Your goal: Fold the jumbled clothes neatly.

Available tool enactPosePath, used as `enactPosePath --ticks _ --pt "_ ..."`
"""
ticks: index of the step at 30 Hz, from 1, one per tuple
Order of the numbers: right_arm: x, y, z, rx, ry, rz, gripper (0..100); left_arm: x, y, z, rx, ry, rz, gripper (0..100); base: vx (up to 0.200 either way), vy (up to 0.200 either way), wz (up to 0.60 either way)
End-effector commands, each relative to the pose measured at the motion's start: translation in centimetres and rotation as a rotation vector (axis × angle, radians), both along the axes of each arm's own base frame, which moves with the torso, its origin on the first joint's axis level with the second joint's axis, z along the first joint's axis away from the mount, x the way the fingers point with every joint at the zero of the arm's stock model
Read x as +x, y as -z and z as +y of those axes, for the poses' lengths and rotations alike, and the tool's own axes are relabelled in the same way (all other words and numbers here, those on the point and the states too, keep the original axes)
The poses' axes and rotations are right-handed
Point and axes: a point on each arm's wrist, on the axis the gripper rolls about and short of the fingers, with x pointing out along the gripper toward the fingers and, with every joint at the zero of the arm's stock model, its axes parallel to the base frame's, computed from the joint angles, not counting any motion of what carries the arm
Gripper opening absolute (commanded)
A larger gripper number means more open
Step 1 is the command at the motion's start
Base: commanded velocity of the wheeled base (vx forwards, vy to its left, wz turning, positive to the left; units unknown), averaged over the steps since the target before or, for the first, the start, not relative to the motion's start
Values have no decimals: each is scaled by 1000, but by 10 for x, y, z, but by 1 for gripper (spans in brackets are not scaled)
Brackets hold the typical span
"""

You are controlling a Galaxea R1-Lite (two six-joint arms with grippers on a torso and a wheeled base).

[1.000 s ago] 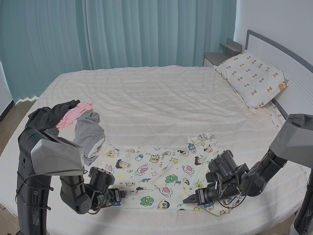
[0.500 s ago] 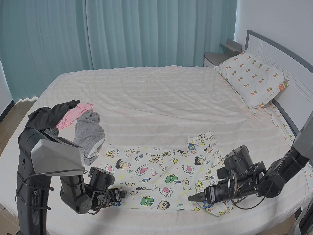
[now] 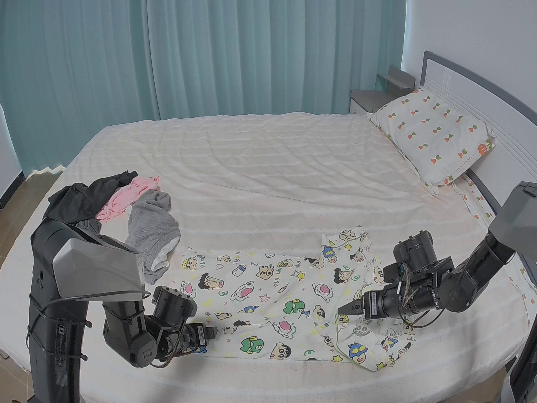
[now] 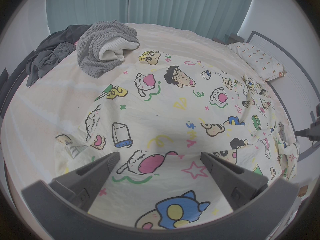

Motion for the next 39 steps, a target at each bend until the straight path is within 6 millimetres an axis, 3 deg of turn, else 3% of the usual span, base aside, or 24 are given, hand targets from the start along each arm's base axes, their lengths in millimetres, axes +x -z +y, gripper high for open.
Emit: enactPosePath --ticks 1,11,18,26,32,39 --pt "9 20 9 -14 -15 39 100 0 0 0 0 -1 1 100 0 0 0" --pt "-15 16 32 3 -122 60 100 0 0 0 0 -1 1 100 0 0 0" --pt "-48 7 51 6 -238 71 100 0 0 0 0 -1 1 100 0 0 0" --pt "-60 7 60 -3 -283 68 100 0 0 0 0 -1 1 100 0 0 0" --pt "-56 -1 46 4 -236 52 100 0 0 0 -1 0 1 100 0 0 0" --pt "-79 -7 8 -17 -173 87 100 0 0 0 0 -1 1 100 0 0 0"
